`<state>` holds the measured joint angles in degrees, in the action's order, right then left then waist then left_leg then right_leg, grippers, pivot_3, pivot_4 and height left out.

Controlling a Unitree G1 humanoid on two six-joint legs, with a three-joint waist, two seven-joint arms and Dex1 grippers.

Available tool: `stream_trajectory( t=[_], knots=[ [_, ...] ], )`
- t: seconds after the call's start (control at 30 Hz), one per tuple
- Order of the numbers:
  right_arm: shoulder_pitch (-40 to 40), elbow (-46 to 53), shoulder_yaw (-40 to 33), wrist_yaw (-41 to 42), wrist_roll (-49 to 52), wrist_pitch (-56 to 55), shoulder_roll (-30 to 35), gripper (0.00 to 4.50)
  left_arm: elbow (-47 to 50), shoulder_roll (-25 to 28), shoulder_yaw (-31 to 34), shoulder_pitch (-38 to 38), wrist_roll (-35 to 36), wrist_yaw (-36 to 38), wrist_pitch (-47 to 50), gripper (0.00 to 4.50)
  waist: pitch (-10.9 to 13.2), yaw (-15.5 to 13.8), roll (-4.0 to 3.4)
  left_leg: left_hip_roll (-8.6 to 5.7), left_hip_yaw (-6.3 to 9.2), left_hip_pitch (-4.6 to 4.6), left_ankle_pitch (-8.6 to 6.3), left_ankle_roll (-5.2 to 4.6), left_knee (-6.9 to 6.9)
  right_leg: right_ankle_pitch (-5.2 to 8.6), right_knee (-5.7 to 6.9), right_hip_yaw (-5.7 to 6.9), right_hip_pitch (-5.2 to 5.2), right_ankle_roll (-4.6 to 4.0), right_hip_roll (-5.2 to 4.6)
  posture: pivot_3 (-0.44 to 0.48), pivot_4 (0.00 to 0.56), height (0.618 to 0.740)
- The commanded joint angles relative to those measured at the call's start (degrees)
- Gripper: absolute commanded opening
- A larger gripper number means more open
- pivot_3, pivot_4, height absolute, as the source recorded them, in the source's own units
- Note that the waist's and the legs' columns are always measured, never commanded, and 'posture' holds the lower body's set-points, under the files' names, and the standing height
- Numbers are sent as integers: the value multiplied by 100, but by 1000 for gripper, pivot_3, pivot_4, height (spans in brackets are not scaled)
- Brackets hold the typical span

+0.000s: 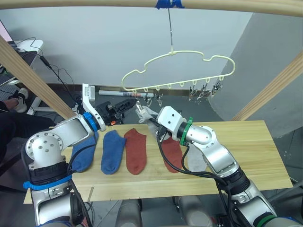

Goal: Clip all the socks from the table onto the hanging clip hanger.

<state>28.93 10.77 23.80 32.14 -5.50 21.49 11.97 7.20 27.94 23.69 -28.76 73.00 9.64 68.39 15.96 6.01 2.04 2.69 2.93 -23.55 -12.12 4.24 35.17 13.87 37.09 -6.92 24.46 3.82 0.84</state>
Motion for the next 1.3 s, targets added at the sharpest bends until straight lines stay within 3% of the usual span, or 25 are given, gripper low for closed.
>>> stream_trajectory(
  t=[0.03, 0.17, 0.23, 0.47, 0.63, 0.77, 0.9, 1.07, 1.17, 1.3],
  knots=[
    [105, 93, -65, -32, 27, -241, -77, 0, 170, 167, 79, 33, 160, 76, -25, 2739, 0, -30, 0, 0, 1, -7, 0, 0, 2, 0, 0, 1, 5, 0, 0, -39, 270, 740],
    [99, 66, -82, -13, 60, -252, -120, 0, 196, 251, 74, 74, 206, 87, -25, 3891, 0, -104, 0, 0, 1, -39, 1, 2, 5, -16, 11, 1, 46, -25, -1, -36, 268, 740],
    [0, 36, -153, 128, 483, 152, -371, 506, 506, 634, 100, 276, 187, 337, 86, 4495, 0, -98, 5, 0, 1, -46, 1, 2, 4, -18, 14, 3, 56, -28, -1, -28, 268, 740],
    [-154, -72, -448, 312, 1030, 704, -453, 2758, 1148, 1383, -267, 701, -181, 1107, -44, 4500, 1, -170, 7, -6, 3, -58, 5, 9, 4, -12, 55, 7, 84, -40, -8, -26, 270, 740],
    [-290, 67, -590, 391, 1248, 897, -245, 4464, 1435, 1509, -565, 878, -585, 1464, -337, 4500, 1, -188, 7, -6, 1, -61, 6, 10, 25, 4, 57, 6, 82, -15, -6, -34, 271, 740],
    [-562, 354, -885, 523, 1409, 1008, 226, 4464, 1676, 1337, -882, 992, -1261, 1491, -921, 4500, 2, -175, 6, -2, 0, -61, 6, 10, 40, 6, 66, 3, 83, -13, 0, -50, 273, 740],
    [-850, 993, -1433, 655, 1814, 1372, 749, 4464, 1904, 1190, -1521, 1270, -2768, 1699, -2361, 4500, 2, -189, 5, -5, -2, -76, 5, 9, 62, 5, 63, -1, 82, -12, -2, -59, 272, 740],
    [-1077, 1744, -2089, 653, 2548, 1998, 1022, 4464, 1764, 725, -1977, 1411, -3696, 1738, -3391, 4500, 2, -173, 5, -4, 1, -80, 5, 8, 74, 4, 69, 0, 83, -10, 0, -66, 270, 740],
    [-1164, 2105, -2504, 650, 2994, 2184, 1133, 4464, 1677, 181, -2085, 1351, -4091, 1655, -4127, 4500, 2, -160, 5, -5, 0, -80, 5, 8, 80, 3, 72, -2, 81, -8, 0, -92, 268, 740],
    [-1390, 2290, -2841, 507, 3230, 2102, 1175, 4500, 1379, -238, -2446, 1187, -4895, 1563, -4864, 3591, 2, -141, 6, -6, -1, -82, 5, 7, 85, 2, 70, -3, 78, -5, 0, -99, 266, 740]
  ],
)
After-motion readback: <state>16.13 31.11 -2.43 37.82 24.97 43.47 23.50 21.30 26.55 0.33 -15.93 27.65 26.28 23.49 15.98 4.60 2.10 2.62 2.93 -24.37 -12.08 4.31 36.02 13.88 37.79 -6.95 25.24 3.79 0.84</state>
